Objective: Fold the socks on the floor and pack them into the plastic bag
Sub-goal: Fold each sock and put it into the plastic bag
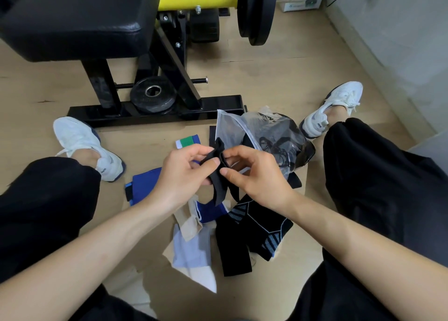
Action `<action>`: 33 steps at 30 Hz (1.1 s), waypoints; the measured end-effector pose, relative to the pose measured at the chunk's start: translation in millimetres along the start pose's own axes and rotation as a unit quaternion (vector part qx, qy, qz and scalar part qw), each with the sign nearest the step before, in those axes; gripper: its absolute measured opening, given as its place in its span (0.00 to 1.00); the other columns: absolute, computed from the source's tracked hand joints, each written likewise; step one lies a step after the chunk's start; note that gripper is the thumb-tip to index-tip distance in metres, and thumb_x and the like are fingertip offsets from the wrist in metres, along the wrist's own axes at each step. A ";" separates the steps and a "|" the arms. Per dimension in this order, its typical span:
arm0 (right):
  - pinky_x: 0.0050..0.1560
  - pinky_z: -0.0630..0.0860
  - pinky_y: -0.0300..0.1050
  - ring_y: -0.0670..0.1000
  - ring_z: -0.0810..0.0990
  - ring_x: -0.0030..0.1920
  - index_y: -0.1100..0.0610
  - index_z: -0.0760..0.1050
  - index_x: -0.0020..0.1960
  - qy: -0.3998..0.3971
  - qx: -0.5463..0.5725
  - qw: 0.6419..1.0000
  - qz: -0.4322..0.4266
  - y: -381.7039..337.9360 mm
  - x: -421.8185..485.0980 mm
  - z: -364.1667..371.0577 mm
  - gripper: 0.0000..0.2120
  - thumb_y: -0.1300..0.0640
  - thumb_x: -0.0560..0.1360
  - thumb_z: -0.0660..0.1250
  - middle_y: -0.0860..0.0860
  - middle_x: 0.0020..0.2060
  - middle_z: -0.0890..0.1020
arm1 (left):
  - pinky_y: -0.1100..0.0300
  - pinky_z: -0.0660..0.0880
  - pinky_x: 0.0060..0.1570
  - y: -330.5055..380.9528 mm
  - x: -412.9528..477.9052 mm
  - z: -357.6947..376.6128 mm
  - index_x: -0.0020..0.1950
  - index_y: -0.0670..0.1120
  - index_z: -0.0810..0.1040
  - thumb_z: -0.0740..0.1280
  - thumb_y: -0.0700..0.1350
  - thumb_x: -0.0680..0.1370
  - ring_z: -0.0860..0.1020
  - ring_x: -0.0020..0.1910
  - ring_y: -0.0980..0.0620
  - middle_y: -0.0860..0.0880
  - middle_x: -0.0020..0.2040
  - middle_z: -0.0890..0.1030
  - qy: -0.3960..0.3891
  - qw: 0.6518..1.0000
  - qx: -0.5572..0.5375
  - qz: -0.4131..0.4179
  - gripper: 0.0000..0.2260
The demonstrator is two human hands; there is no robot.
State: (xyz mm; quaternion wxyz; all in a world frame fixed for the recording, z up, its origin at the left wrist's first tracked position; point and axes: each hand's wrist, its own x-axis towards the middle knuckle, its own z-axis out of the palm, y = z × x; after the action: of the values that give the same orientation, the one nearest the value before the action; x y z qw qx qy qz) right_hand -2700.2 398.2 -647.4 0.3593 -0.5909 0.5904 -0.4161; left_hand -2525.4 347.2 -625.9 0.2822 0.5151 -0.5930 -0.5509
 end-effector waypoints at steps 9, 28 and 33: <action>0.47 0.78 0.38 0.44 0.82 0.44 0.52 0.78 0.53 0.041 -0.028 0.999 0.011 -5.8 -0.6 -4.1 0.18 0.50 0.67 0.80 0.43 0.41 0.83 | 0.55 0.83 0.49 5.7 -5.2 0.7 0.67 0.45 0.78 0.65 0.36 0.81 0.86 0.49 0.48 0.44 0.57 0.83 -0.068 0.996 -0.065 -0.007 0.15; 0.58 0.78 0.50 0.49 0.82 0.49 0.60 0.78 0.55 -0.106 0.114 0.988 0.016 -0.6 7.2 -37.3 0.11 0.69 0.74 0.72 0.52 0.48 0.84 | 0.47 0.77 0.47 0.4 14.2 -33.2 0.44 0.49 0.84 0.76 0.46 0.75 0.81 0.41 0.45 0.47 0.40 0.84 -0.119 0.969 0.190 0.099 0.03; 0.53 0.76 0.35 0.43 0.82 0.49 0.56 0.79 0.59 -0.107 0.028 0.993 -0.031 -5.5 3.5 -28.5 0.16 0.65 0.73 0.75 0.44 0.49 0.84 | 0.62 0.76 0.40 3.5 9.4 -25.8 0.45 0.49 0.84 0.76 0.45 0.74 0.81 0.37 0.59 0.53 0.38 0.85 -0.146 0.968 0.175 0.101 0.03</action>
State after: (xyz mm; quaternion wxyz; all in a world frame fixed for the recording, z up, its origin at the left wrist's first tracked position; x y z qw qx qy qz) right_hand -2724.2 396.8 -630.9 0.4238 -0.6398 0.5181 -0.3777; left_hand -2506.1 328.6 -618.8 0.1524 0.4076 -0.7638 -0.4766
